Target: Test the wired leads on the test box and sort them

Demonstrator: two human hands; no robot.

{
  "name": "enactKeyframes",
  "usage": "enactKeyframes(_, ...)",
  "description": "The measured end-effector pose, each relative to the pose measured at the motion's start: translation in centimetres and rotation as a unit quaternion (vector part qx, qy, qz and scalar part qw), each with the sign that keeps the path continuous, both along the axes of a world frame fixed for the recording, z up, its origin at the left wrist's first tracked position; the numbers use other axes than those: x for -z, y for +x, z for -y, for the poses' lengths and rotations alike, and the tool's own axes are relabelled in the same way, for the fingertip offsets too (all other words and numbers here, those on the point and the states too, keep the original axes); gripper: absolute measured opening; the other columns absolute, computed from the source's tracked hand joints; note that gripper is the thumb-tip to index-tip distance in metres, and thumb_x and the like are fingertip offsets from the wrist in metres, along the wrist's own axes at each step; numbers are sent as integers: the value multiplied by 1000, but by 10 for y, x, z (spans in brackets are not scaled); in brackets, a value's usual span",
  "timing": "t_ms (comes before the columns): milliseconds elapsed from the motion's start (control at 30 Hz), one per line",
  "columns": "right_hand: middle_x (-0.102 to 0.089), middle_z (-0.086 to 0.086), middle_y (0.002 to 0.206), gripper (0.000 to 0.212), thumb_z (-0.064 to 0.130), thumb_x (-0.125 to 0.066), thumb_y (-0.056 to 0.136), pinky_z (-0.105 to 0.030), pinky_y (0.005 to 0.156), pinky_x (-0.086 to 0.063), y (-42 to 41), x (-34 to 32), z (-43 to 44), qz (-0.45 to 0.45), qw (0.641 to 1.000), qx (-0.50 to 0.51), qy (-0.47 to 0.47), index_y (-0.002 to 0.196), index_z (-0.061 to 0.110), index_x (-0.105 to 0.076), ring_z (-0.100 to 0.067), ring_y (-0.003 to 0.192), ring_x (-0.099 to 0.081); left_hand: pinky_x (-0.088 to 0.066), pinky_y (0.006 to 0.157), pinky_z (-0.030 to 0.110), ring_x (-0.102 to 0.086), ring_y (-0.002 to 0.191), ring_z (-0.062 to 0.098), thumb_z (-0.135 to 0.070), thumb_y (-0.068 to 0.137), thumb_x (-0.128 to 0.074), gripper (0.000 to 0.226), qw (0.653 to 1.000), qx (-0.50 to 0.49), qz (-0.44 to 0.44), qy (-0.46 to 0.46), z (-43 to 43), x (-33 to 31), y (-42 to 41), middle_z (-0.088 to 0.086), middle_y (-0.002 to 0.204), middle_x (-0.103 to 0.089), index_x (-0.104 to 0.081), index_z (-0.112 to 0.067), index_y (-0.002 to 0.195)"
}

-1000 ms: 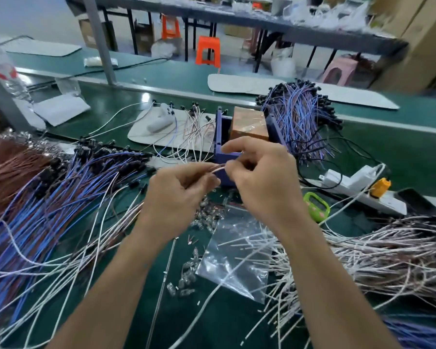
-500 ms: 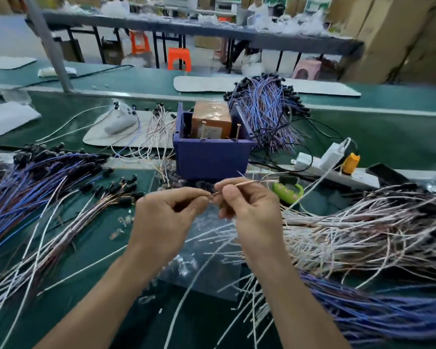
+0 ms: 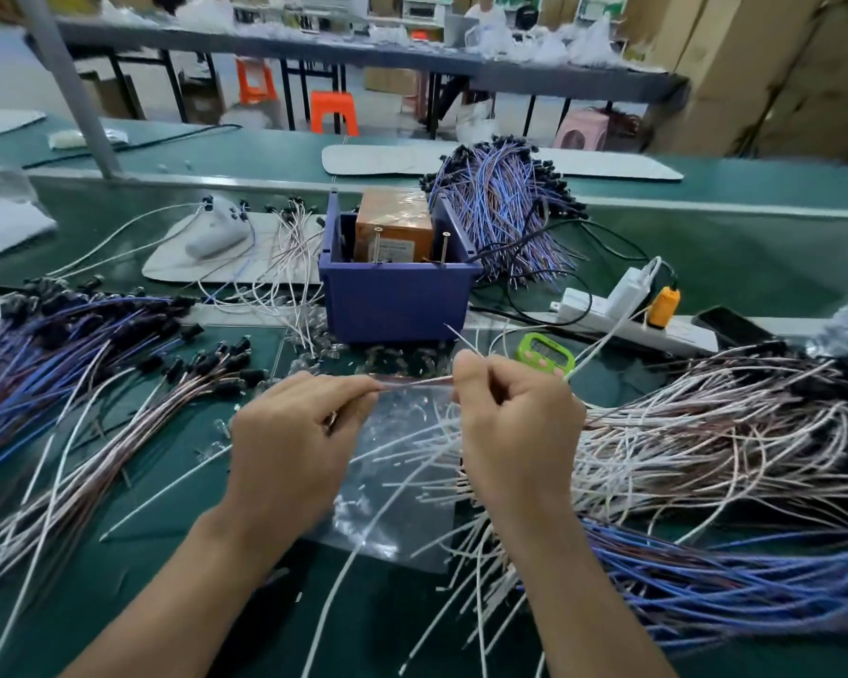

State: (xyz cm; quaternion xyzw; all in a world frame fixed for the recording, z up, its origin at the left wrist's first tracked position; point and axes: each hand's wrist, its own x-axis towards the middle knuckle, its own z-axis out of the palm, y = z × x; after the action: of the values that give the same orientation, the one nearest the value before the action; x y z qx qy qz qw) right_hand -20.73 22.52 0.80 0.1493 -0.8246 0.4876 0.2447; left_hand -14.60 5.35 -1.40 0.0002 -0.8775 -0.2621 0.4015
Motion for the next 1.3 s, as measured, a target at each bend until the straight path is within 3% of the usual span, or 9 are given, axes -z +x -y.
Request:
enactKeyframes(100, -64, 12, 72, 19, 30, -59, 96, -17, 66, -44, 16, -2, 14, -121, 990, -67, 39, 82, 21, -68, -6, 68, -57, -47, 79, 9, -58, 75, -1, -30, 95, -66, 19, 998, 44, -6, -43, -1, 5, -2, -14, 87, -75, -82, -19, 94)
enactKeyframes(233, -71, 8, 119, 38, 34, -49, 102, -21, 102, -46, 19, 5, 28, 52, 969, -201, 133, 138, 27, -61, -7, 112, -61, -53, 66, 31, -66, 69, 13, -34, 92, -66, 23, 999, 42, 0, -25, 0, 4, -3, -7, 79, -76, -80, -17, 85)
enactKeyframes(333, -76, 13, 101, 26, 33, -55, 102, -28, 83, -53, 13, 10, 27, 98, 963, -214, 129, 123, 30, -69, -6, 92, -67, -57, 69, 30, -69, 73, 3, -35, 79, -84, 15, 996, 35, 36, 76, 10, 0, -3, -16, 84, -77, -83, -27, 92)
enactKeyframes(467, -68, 21, 75, 16, 17, -63, 97, -13, 62, -44, 5, 11, 22, 125, 968, -204, 81, 100, 25, -78, -1, 72, -63, -59, 65, 25, -72, 71, 2, -32, 75, -90, 18, 982, 51, 88, 157, 21, 0, -7, -25, 78, -75, -82, -40, 89)
enactKeyframes(667, -62, 15, 61, 20, 15, -65, 95, -22, 55, -43, 3, 12, 21, 153, 966, -210, 7, 80, 25, -75, -3, 58, -54, -53, 60, 17, -69, 65, -1, -38, 79, -84, 20, 974, 75, 102, 189, 19, -1, -12, -27, 74, -73, -76, -53, 89)
enactKeyframes(900, -58, 16, 57, 20, 17, -64, 93, -20, 54, -37, 3, 14, 19, 136, 977, -158, -39, 77, 25, -73, -5, 53, -51, -54, 57, 29, -66, 60, 6, -36, 83, -73, 6, 967, 18, 93, 236, 13, 0, -16, -17, 68, -72, -77, -40, 84)
enactKeyframes(1000, -58, 5, 55, 20, 18, -60, 91, -33, 47, -37, -2, 9, 14, 137, 975, -138, -111, 76, 24, -72, -7, 49, -46, -48, 56, 27, -60, 51, 0, -37, 88, -69, 10, 958, -30, 77, 276, 26, -3, -15, -17, 68, -74, -78, -40, 91)
enactKeyframes(1133, -56, 5, 53, 26, 14, -58, 93, -28, 43, -34, -3, 4, 11, 145, 969, -130, -151, 73, 24, -70, -7, 47, -43, -45, 51, 14, -58, 49, -3, -42, 86, -71, 15, 954, 6, 127, 271, 30, -7, -10, -12, 66, -75, -80, -40, 98)
enactKeyframes(1300, -59, -10, 61, 27, 6, -60, 96, -37, 46, -37, -6, 3, 8, 163, 968, -109, -158, 76, 22, -70, -14, 51, -46, -46, 51, 13, -61, 55, 5, -13, 78, -84, 10, 887, 73, 173, 423, 64, -18, -9, 7, 70, -76, -84, -22, 82)
